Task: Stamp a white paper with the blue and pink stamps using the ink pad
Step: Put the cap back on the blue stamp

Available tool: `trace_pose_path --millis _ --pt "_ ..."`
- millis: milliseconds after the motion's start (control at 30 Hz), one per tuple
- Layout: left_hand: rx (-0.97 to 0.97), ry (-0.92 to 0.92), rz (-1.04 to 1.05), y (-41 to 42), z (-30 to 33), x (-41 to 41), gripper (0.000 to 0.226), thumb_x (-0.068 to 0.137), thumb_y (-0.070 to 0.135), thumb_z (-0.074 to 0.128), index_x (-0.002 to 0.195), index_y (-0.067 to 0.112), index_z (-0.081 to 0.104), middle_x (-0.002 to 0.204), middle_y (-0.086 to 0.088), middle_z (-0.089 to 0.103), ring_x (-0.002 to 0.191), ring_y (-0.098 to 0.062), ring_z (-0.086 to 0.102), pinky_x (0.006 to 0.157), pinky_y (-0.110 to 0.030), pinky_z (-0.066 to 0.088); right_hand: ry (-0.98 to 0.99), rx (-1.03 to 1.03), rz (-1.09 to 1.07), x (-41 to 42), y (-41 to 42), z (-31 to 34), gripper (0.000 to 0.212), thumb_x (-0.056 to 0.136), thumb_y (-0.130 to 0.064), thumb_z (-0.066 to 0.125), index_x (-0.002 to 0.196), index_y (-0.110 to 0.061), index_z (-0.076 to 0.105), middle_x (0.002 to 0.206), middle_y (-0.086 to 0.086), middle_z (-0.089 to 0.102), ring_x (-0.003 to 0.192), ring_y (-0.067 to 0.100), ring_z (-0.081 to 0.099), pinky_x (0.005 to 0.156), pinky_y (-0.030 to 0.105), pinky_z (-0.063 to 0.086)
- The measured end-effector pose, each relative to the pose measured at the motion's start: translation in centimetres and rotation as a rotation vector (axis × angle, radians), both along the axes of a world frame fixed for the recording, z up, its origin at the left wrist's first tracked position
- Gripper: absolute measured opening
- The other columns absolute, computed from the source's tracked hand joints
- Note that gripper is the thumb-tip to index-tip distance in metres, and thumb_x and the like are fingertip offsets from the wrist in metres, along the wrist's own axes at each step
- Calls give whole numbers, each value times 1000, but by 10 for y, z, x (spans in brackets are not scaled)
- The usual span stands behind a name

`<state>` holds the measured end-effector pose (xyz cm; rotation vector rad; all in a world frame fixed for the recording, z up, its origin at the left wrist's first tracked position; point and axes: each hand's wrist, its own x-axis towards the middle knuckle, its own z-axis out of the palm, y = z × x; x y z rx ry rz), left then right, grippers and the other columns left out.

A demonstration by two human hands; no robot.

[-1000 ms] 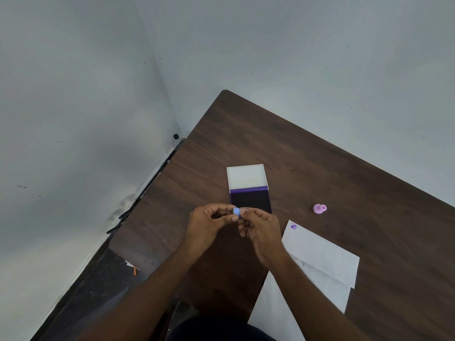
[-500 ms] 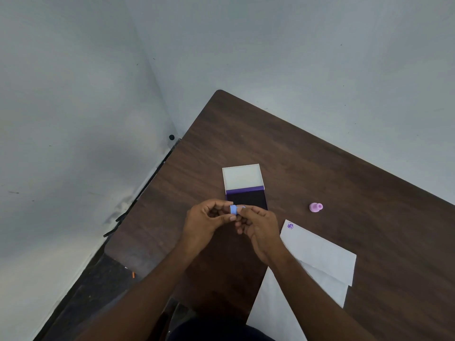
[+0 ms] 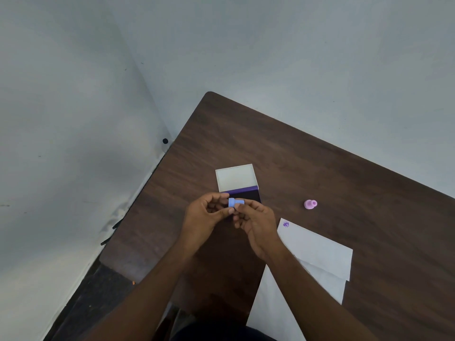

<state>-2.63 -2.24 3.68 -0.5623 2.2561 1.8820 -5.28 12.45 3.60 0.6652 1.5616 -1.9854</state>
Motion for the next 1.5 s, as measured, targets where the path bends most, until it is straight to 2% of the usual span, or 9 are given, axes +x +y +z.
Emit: trace_pose_path --millis 333,500,633,700,767,1000,1100,1333,1500 --pt "-59 31 -124 45 5 -37 33 79 19 76 111 19 66 90 6 72 79 -2 67 72 -12 53 179 451 89 -29 47 14 27 80 -22 74 104 -11 68 83 3 71 65 14 66 59 21 57" --pt "-125 -33 -185 74 2 -50 31 82 21 72 112 23 65 89 10 71 80 -3 67 76 -15 55 312 811 109 -41 77 6 23 81 -32 72 93 -13 71 80 -5 67 73 12 64 71 20 52" --pt "-217 -77 -240 97 -6 -55 23 87 22 67 110 22 65 99 13 69 86 1 64 75 -9 50 452 1028 217 -56 99 -7 22 84 -32 66 72 -13 70 69 1 69 63 14 61 71 28 52" --pt "-256 -102 -271 105 -10 -59 23 90 22 62 113 22 65 109 7 69 89 0 62 81 -14 50 436 1201 278 -61 107 -12 22 85 -37 62 76 -19 69 78 -2 68 76 14 58 76 29 48" --pt "-311 -112 -312 115 -11 -62 26 93 22 58 119 20 63 115 4 67 88 1 57 70 -5 40 414 1298 308 -63 113 -14 21 86 -37 58 80 -19 68 88 -2 65 89 14 50 80 30 43" --pt "-501 -305 -426 136 -24 -80 29 98 25 48 124 13 54 127 -7 59 108 -14 56 95 -22 39 386 1406 434 -67 117 -28 27 87 -39 51 85 -16 65 106 2 60 106 20 46 95 39 37" --pt "-470 -219 -480 137 -26 -81 28 96 21 52 122 14 58 123 -5 62 106 -11 58 91 -17 42 384 1411 452 -68 118 -32 28 89 -40 51 90 -16 66 112 3 59 109 21 46 97 39 35" --pt "-539 -304 -400 138 -27 -81 32 98 26 47 125 10 56 127 -9 60 107 -17 56 93 -25 40 373 1375 449 -67 120 -35 27 87 -42 53 102 -21 64 120 3 58 112 22 46 99 39 36" --pt "-343 -190 -317 135 -22 -71 30 96 24 53 123 13 62 120 -3 66 93 -5 55 81 -18 41 321 1320 401 -64 129 -28 31 84 -26 64 115 -21 60 130 6 52 121 26 41 103 39 38"
